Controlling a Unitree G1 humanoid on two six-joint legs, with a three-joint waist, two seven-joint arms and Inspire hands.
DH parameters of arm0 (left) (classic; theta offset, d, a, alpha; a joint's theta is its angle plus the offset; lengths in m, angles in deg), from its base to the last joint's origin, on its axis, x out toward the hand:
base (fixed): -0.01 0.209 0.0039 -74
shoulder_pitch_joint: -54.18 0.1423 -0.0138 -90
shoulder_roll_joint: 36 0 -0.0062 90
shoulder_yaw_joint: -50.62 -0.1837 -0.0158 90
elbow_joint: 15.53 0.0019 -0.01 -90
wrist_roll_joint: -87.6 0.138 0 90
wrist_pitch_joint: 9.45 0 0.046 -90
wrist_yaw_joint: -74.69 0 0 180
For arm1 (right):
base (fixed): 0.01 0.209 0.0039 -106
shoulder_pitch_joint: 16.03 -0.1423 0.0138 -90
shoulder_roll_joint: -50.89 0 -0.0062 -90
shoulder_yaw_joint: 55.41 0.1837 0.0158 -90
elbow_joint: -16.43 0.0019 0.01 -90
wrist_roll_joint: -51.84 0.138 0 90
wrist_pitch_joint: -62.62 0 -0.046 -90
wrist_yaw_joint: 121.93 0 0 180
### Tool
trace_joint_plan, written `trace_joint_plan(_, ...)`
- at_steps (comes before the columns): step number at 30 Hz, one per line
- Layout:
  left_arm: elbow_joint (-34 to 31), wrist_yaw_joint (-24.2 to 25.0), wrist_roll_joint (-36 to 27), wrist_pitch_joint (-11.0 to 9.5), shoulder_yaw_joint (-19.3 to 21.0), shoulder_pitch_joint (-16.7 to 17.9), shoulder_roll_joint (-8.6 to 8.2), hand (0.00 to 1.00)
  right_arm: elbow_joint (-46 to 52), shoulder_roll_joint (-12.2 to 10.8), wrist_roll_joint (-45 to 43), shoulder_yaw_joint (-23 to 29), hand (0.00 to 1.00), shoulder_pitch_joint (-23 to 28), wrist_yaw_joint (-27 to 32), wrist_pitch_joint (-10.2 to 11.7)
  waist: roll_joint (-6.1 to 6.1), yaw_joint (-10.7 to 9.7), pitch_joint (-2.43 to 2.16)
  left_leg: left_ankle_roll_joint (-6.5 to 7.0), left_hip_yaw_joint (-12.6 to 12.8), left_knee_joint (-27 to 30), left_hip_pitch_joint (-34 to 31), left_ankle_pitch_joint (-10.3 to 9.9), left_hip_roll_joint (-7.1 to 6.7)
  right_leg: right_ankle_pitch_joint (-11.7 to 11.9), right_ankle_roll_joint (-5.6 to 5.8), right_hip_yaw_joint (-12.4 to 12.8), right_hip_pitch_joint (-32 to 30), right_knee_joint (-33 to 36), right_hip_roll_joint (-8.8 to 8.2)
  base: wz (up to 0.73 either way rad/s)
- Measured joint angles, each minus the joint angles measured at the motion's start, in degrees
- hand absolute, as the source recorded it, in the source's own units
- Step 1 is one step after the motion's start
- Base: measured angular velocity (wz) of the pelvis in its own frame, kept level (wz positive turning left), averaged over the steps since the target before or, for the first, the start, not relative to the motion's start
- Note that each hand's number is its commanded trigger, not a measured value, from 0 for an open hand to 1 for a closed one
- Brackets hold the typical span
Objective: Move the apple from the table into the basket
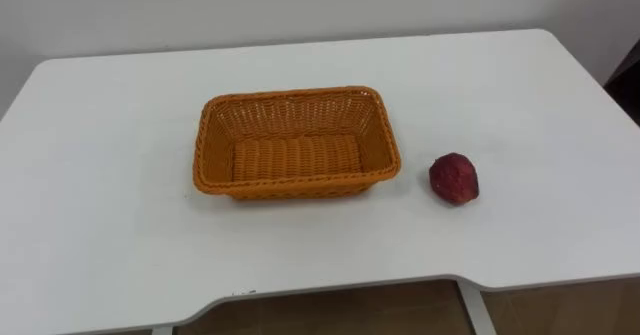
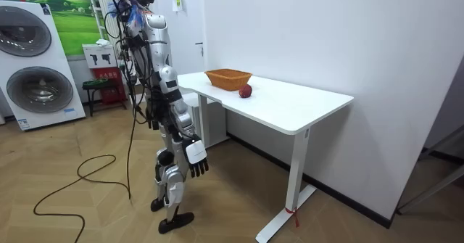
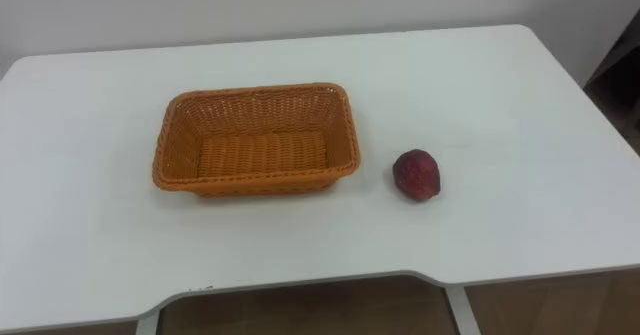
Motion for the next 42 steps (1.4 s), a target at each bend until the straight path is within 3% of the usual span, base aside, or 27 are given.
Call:
trace_joint_plan(10,0.12,0.27,-0.28,-0.11,-1.82,0.17,-0.23,0.00,-0.39,-0.08,-1.51,-0.53,0.00,-0.07,0.06,-1.27,-0.18,0.41,-0.02,0.01,0.54,0.01,0.59,0.01,0.00,-0.17,0.04,0.62,0.05,0.28,-0.31,-0.02)
trace_joint_plan(14,0.05,-0.11,-1.30,-0.67,-1.86,-0.27,-0.20,0.00,-0.21,-0.90,9.13,0.12,0.00,0.10,3.26,-1.28,-0.50,0.23,0.04,0.00,0.71,-0.09,0.59,0.00,0.01,-0.30,0.10,0.91,-0.03,0.33,0.02,-0.01)
trace_joint_plan(18,1.02,-1.19,-2.24,-2.15,-1.20,0.16,-0.27,0.00,0.75,-2.36,25.20,6.90,0.00,0.31,6.27,-0.77,-0.83,-0.16,-0.04,0.00,0.97,-0.04,0.79,0.00,0.03,-0.28,0.10,1.26,0.02,0.33,0.06,-0.03)
trace_joint_plan(22,0.97,-1.95,-3.07,-3.68,1.21,1.00,-0.16,0.00,3.09,-2.31,37.19,12.10,0.00,0.54,10.90,0.83,-1.06,-1.31,-0.11,0.01,1.10,-0.14,0.98,-0.01,0.01,-0.27,0.11,1.48,0.09,0.61,0.04,-0.03)
trace_joint_plan(26,-2.17,-2.62,-4.05,-4.62,5.99,3.83,-0.03,0.00,11.06,-1.99,53.35,24.22,0.00,0.77,17.53,1.15,-1.17,-3.31,-0.09,0.08,1.61,-0.14,0.93,-0.08,0.04,-0.50,0.17,1.38,-0.10,1.20,0.04,0.00)
trace_joint_plan(30,-2.49,-4.20,-3.96,-5.82,8.36,4.49,0.66,0.00,19.76,-1.33,62.98,30.71,0.00,0.49,24.46,4.03,-1.19,-4.53,-0.10,0.10,1.62,-0.02,0.91,-0.07,0.02,-0.51,0.17,2.00,-0.27,1.27,0.12,-0.02)
trace_joint_plan(35,-3.71,-5.36,-3.97,-6.82,10.45,4.84,0.84,0.00,28.63,-0.99,63.28,35.70,0.00,-0.27,32.89,7.20,-1.28,-4.61,-0.28,0.10,1.62,-0.01,0.39,-0.06,-0.29,-0.51,0.17,2.07,-0.89,1.46,0.15,-0.01)
trace_joint_plan(38,-4.20,-5.44,-4.01,-7.04,10.32,4.71,0.83,0.00,37.06,-0.49,61.16,36.13,0.00,-0.67,39.81,9.09,-0.78,-4.76,-0.38,0.13,1.66,0.05,-0.37,-0.03,-0.42,-0.59,0.26,2.22,-2.11,2.25,0.07,-0.03)
trace_joint_plan(42,-5.08,-5.31,-3.98,-7.50,10.15,4.70,0.87,0.00,47.06,0.98,51.68,35.98,0.00,-3.03,47.89,10.12,-0.75,-4.65,-0.37,0.16,1.70,-0.01,-0.73,0.00,-0.46,-0.59,0.26,2.33,-2.50,2.20,0.09,0.00)
